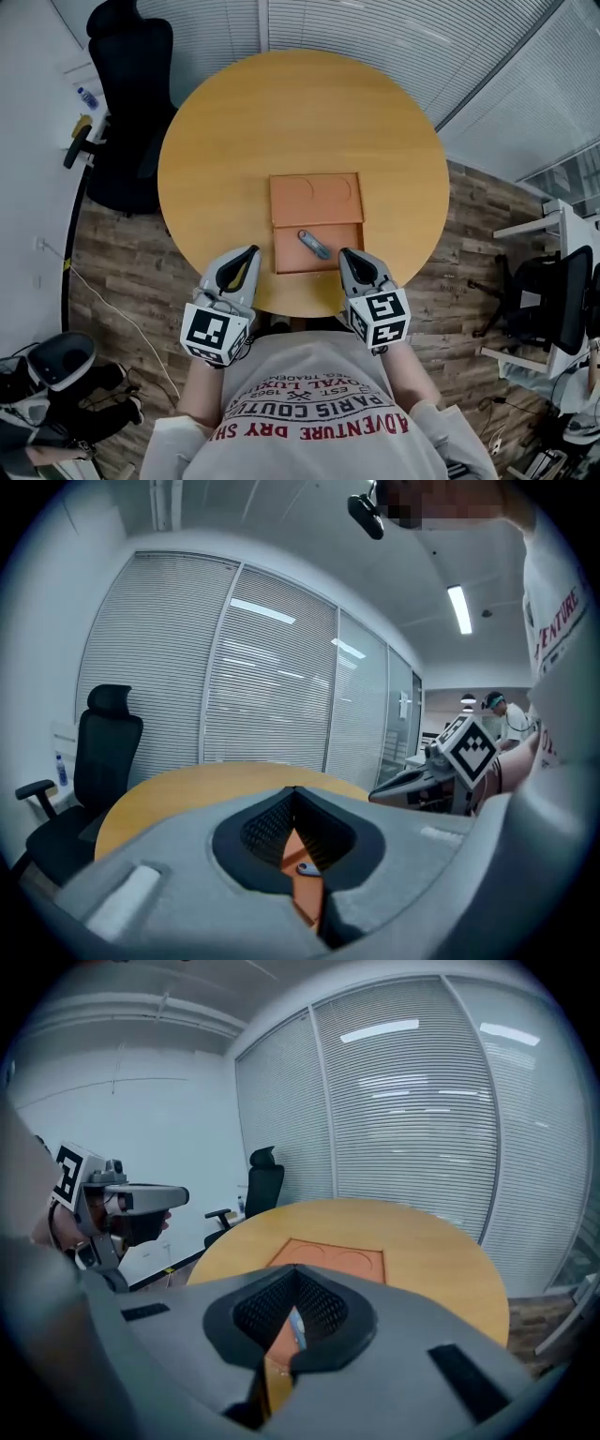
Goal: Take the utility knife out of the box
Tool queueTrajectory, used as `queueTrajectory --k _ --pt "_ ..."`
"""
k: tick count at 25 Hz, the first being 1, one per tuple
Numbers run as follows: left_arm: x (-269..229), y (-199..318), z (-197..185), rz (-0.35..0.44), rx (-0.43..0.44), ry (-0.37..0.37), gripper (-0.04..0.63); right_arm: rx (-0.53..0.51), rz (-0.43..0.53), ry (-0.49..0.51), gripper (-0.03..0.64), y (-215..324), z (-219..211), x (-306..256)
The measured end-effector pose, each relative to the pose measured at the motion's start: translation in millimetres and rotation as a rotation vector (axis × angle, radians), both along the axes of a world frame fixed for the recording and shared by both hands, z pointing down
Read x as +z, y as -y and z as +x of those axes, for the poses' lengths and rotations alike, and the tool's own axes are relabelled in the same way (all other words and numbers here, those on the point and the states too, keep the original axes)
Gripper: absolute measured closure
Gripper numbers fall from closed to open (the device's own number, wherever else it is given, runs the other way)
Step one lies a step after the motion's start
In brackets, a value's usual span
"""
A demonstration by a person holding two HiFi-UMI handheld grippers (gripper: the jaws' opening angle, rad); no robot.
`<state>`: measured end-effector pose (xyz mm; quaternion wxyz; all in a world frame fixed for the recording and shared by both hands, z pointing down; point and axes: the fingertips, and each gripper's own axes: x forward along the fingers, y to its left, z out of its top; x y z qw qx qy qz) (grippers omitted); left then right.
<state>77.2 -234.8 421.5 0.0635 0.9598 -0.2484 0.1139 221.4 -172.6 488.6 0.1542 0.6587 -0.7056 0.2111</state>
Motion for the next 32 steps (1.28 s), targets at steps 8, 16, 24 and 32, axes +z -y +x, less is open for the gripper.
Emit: queueTrajectory --k 8,16,24,32 --pt "30.9 9.9 8.9 -0.087 -0.127 0.04 0.6 -0.209 -0.152 0.018 0.607 16.3 1.2 43.4" --pt "68.1 0.0 8.5 -0.158 -0.215 0.089 0.6 -0.356 -0.285 -0.009 0.607 26.6 3.0 91.7" --pt "93.8 2.8 -29.9 -0.22 -0.335 0.113 0.6 -0.469 -0.391 -0.081 0.557 43.6 -16.4 132.6" --pt "103.9 1.7 -61.2 -0.245 -0.395 0.124 0.6 -0.502 -0.47 -0.14 0.487 58.1 -26.8 158.2"
